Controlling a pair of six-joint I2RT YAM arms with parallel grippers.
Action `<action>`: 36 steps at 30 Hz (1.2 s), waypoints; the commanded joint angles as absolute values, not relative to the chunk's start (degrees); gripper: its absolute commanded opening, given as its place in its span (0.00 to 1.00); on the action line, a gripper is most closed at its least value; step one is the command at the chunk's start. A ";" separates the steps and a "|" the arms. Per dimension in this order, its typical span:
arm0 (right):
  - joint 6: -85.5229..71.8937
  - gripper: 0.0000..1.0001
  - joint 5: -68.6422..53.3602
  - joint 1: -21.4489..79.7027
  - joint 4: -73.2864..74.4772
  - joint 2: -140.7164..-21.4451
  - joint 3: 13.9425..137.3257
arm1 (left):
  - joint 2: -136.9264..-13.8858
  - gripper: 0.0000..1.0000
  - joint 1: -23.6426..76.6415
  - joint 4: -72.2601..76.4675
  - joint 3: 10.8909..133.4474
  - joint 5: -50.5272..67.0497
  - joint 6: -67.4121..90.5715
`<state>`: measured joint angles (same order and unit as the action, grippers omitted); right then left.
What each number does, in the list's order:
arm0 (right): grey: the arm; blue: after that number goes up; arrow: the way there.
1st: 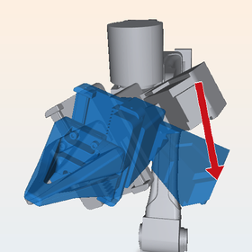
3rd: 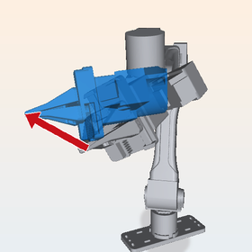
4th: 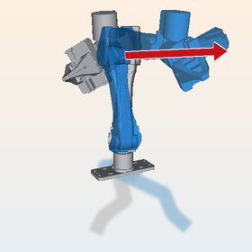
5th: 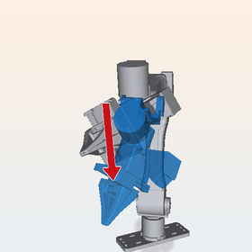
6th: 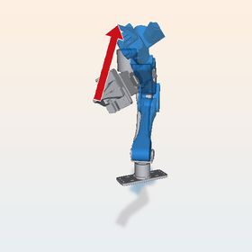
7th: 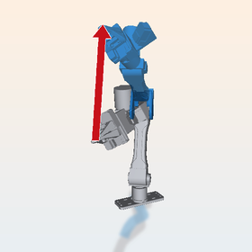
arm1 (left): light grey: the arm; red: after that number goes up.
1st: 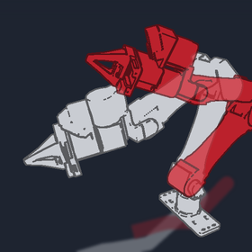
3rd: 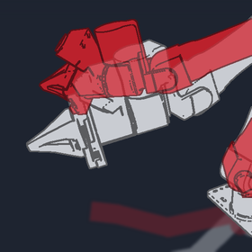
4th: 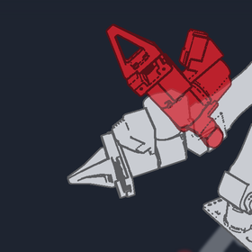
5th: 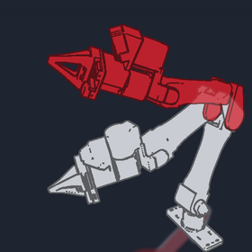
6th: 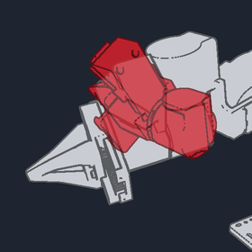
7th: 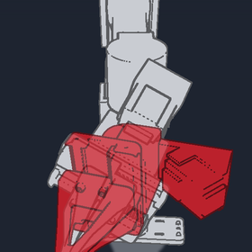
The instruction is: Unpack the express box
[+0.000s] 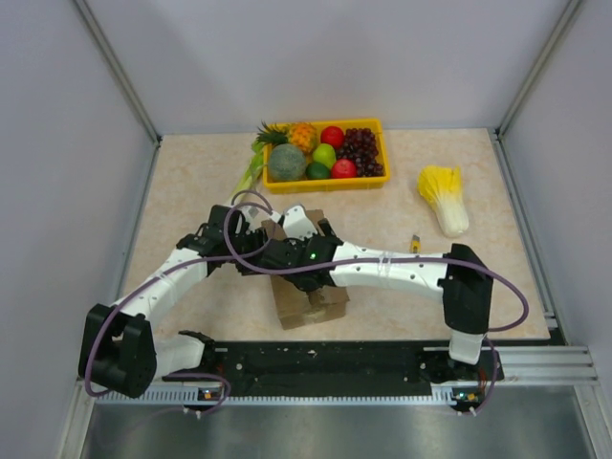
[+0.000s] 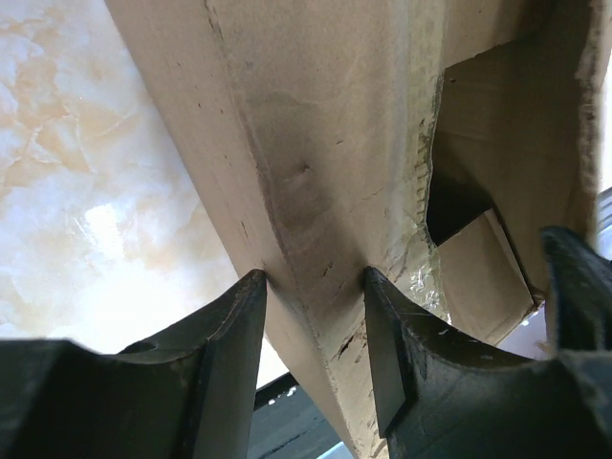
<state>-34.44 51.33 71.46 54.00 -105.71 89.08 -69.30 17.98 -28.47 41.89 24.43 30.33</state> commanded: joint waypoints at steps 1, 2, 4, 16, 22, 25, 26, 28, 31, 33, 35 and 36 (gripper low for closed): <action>-35.94 0.72 57.83 70.40 61.26 -100.81 90.97 | -70.14 0.49 16.96 -33.13 41.31 19.42 27.42; -36.21 0.72 57.57 70.23 61.69 -99.77 90.79 | -70.05 0.49 16.96 -33.22 41.40 19.42 27.42; -37.52 0.72 57.48 69.79 62.22 -98.53 90.09 | -69.70 0.49 16.88 -33.31 41.66 19.69 27.33; -41.40 0.73 52.65 62.32 60.13 -91.49 79.20 | -67.41 0.57 16.87 -31.90 43.15 21.88 26.98; -40.69 0.70 47.21 61.00 53.37 -91.58 74.37 | -66.89 0.60 16.87 -31.99 44.38 22.59 26.81; -40.69 0.68 43.60 59.86 50.98 -91.76 72.17 | -65.74 0.61 16.87 -32.08 45.17 22.68 26.63; -40.52 0.67 41.85 59.68 49.15 -91.76 71.64 | -65.48 0.62 16.87 -31.99 45.52 22.68 26.46; -39.30 0.67 39.91 59.33 46.95 -91.67 70.23 | -64.43 0.63 16.87 -31.82 45.79 22.76 26.19; -37.10 0.68 35.34 58.71 42.37 -91.58 68.65 | -62.85 0.64 16.88 -30.68 46.32 24.26 24.26; -36.39 0.68 33.23 58.36 40.61 -91.06 68.47 | -61.36 0.66 16.87 -30.50 46.93 24.08 22.94; -36.39 0.68 33.74 58.27 40.52 -90.18 68.82 | -60.47 0.67 16.88 -30.59 47.46 23.03 22.15; -36.39 0.68 34.01 58.27 40.60 -89.48 68.99 | -59.42 0.67 16.88 -30.76 47.55 22.77 22.06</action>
